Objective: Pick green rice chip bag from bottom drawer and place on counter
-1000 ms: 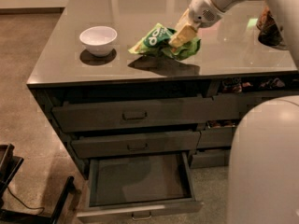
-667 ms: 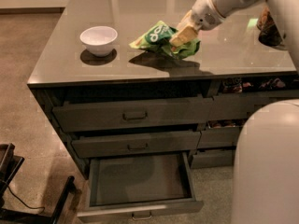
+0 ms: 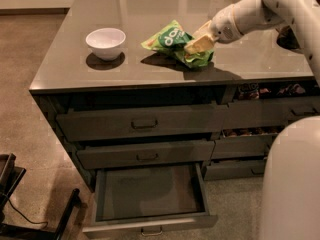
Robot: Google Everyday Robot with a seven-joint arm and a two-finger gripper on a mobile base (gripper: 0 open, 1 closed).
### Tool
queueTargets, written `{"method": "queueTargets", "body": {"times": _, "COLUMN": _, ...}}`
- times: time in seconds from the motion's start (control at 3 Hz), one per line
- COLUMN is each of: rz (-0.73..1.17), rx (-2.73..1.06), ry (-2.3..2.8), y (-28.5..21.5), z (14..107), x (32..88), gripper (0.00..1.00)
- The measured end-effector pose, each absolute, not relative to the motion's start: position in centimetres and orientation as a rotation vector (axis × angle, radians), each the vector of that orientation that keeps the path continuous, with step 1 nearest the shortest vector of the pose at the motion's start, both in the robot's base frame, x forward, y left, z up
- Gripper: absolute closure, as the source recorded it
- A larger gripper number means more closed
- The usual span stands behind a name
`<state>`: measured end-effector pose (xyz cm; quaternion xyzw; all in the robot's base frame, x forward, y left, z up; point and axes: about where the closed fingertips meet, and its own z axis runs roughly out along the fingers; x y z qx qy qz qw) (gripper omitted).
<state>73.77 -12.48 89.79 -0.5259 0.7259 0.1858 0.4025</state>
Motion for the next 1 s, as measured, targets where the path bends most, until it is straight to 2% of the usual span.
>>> {"method": "queueTargets", "body": {"times": 0.33, "rz": 0.511, "rx": -1.26, "ry": 1.824, "y": -13.54, "z": 88.24, "x": 74.05, "gripper": 1.0}}
{"method": "queueTargets", "body": {"times": 0.67, "rz": 0.511, "rx": -1.256, "ry": 1.824, "y": -13.61, "z": 88.24, "x": 74.07, "gripper": 0.81}}
{"method": "queueTargets", "body": {"times": 1.0, "rz": 0.511, "rx": -1.256, "ry": 1.824, "y": -13.61, "z": 88.24, "x": 74.07, "gripper": 0.58}}
